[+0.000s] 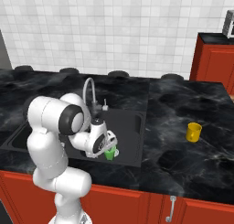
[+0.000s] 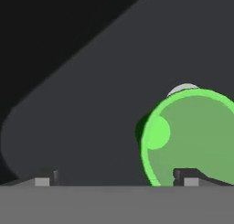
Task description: Move any existing items from the left basin to the right basin for drying. Then move the mug from the counter to the left basin of the sink for washing.
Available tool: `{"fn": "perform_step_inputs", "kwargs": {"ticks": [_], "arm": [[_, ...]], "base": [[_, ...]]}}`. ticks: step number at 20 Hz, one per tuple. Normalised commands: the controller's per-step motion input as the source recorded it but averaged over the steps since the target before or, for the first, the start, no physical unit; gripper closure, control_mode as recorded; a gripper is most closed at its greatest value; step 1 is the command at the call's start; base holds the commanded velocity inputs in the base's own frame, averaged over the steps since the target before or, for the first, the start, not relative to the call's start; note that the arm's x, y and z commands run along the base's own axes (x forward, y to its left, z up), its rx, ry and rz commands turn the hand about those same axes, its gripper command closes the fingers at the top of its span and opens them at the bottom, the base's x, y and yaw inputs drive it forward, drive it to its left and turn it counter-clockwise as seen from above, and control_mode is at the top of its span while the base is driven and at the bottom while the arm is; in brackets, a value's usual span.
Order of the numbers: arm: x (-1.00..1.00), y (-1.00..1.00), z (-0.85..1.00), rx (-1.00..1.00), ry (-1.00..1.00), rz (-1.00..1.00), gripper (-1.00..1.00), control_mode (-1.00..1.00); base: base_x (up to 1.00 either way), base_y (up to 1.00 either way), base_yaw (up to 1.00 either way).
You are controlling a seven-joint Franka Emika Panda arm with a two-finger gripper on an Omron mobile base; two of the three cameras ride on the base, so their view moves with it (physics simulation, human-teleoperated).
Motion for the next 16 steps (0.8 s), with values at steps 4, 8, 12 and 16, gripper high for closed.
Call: {"fn": "perform_step_inputs", "kwargs": {"ticks": [4,8,12,16], "arm": [[0.0,0.0,0.44,0.0,-0.04,-0.02,-1.0,-1.0],[0.0,0.0,0.42,0.0,-0.01,-0.01,-1.0,-1.0],[0.0,0.0,0.45,0.0,0.0,-0.01,-1.0,-1.0],[0.0,0.0,0.56,0.0,0.0,-0.04,-1.0,-1.0]], "base": [[0.0,0.0,0.0],[0.0,0.0,0.0],[0.0,0.0,0.0],[0.0,0.0,0.0]]}}
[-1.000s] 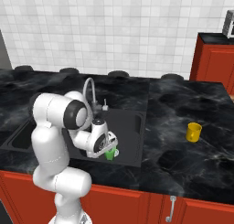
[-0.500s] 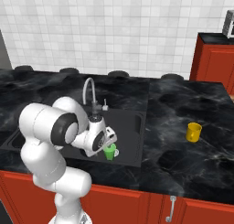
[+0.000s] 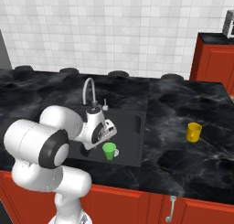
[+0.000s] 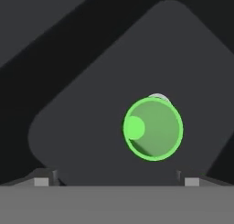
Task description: Move any existing items from the left basin to the right basin for drying. Then move the mug from the counter to the left basin of the sink for washing.
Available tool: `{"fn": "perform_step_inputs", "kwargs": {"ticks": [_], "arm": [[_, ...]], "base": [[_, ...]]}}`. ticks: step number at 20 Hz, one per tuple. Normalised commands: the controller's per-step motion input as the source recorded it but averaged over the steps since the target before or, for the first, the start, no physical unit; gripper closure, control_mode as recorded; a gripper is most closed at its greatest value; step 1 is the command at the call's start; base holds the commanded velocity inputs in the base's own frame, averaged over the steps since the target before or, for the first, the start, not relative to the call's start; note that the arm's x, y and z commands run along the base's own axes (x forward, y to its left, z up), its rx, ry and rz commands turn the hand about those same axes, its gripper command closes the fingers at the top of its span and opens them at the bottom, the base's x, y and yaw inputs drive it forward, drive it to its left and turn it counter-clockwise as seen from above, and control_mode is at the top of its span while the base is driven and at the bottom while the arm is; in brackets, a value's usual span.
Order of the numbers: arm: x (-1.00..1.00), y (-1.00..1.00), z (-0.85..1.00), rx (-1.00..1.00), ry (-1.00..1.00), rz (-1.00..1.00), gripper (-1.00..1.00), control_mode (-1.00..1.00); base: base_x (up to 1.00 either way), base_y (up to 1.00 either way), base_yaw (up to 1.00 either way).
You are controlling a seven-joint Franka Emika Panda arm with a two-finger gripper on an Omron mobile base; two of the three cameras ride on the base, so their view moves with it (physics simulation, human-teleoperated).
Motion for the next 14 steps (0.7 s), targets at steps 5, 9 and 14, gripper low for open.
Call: {"fn": "perform_step_inputs", "kwargs": {"ticks": [5,9,14], "arm": [[0.0,-0.02,0.59,0.0,0.0,-0.06,-1.0,-1.0],[0.0,-0.14,0.52,0.0,0.0,-0.05,-1.0,-1.0],[0.0,-0.28,0.46,0.0,0.0,-0.04,-1.0,-1.0]], "base": [[0.0,0.0,0.0],[0.0,0.0,0.0],[0.0,0.0,0.0]]}}
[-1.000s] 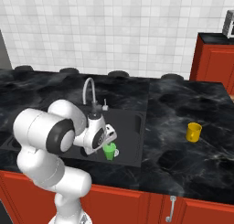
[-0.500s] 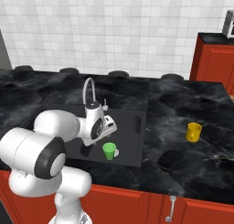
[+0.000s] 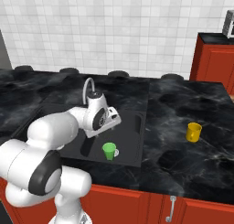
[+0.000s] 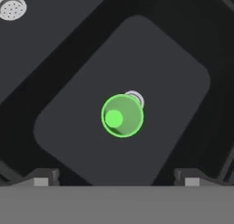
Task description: Move any existing items from the left basin to the right basin for drying. Then move the mug from the counter to the left basin of the sink for washing.
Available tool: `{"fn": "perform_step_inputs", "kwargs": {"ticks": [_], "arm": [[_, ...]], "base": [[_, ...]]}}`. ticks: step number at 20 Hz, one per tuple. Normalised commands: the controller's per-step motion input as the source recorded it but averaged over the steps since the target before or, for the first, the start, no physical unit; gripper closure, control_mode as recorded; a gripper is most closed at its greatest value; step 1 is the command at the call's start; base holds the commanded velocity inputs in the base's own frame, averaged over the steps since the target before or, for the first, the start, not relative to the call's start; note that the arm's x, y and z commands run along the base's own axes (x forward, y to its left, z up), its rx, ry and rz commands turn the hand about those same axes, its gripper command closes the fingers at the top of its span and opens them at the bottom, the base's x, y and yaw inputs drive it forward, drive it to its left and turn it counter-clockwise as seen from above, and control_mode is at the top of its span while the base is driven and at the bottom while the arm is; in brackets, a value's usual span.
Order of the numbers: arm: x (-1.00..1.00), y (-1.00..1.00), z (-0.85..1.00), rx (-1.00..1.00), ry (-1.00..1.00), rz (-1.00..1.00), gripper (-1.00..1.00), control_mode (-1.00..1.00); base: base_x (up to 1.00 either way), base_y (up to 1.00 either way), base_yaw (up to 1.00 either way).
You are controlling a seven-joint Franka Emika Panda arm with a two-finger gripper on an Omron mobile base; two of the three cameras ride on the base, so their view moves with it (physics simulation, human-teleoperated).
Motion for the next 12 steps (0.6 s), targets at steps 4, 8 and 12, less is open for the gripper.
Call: {"fn": "perform_step_inputs", "kwargs": {"ticks": [4,8,12], "arm": [[-0.06,-0.33,0.43,0.0,0.0,-0.06,-1.0,-1.0],[-0.1,-0.35,0.45,0.0,0.0,-0.08,-1.0,-1.0],[-0.1,-0.42,0.45,0.0,0.0,-0.11,-1.0,-1.0]], "base": [[0.0,0.0,0.0],[0.0,0.0,0.0],[0.0,0.0,0.0]]}}
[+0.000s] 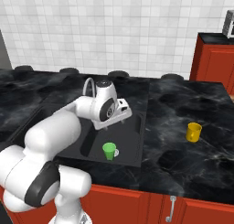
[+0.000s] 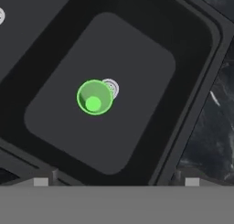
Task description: Move any existing items from the left basin to the right basin for drying. Then move the mug from the counter to the left basin of the sink for washing.
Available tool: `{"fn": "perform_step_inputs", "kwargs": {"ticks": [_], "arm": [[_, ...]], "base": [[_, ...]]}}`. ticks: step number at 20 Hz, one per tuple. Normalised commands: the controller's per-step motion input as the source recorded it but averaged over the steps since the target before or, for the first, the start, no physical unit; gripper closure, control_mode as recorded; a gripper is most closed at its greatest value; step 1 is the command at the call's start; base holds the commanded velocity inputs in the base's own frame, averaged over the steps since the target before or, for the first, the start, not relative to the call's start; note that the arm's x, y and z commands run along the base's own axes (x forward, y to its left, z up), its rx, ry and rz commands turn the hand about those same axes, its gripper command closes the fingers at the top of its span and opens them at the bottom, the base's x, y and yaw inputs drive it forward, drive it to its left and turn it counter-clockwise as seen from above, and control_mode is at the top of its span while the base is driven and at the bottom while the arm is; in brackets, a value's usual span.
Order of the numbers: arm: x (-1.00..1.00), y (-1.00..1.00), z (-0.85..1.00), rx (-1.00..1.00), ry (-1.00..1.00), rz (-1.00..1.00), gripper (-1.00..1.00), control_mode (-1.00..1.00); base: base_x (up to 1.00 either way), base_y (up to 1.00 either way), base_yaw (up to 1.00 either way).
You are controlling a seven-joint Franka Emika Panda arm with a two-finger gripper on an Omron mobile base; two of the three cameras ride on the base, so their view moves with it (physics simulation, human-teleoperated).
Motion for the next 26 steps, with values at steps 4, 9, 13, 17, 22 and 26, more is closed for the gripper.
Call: {"fn": "perform_step_inputs", "kwargs": {"ticks": [4,9,13,17,22,26], "arm": [[-0.09,-0.51,0.4,0.0,0.0,-0.14,-1.0,-1.0],[-0.09,-0.59,0.24,0.0,0.0,-0.17,-1.0,-1.0],[-0.1,-0.61,0.08,0.0,0.0,-0.18,-1.0,-1.0],[-0.11,-0.62,0.0,0.01,-0.01,-0.18,-1.0,-1.0],[-0.06,-0.59,0.0,0.02,-0.04,-0.16,-1.0,-1.0],[-0.02,-0.51,0.0,0.03,-0.06,-0.16,-1.0,-1.0]], "base": [[0.0,0.0,0.0],[0.0,0.0,0.0],[0.0,0.0,0.0],[0.0,0.0,0.0],[0.0,0.0,0.0],[0.0,0.0,0.0]]}}
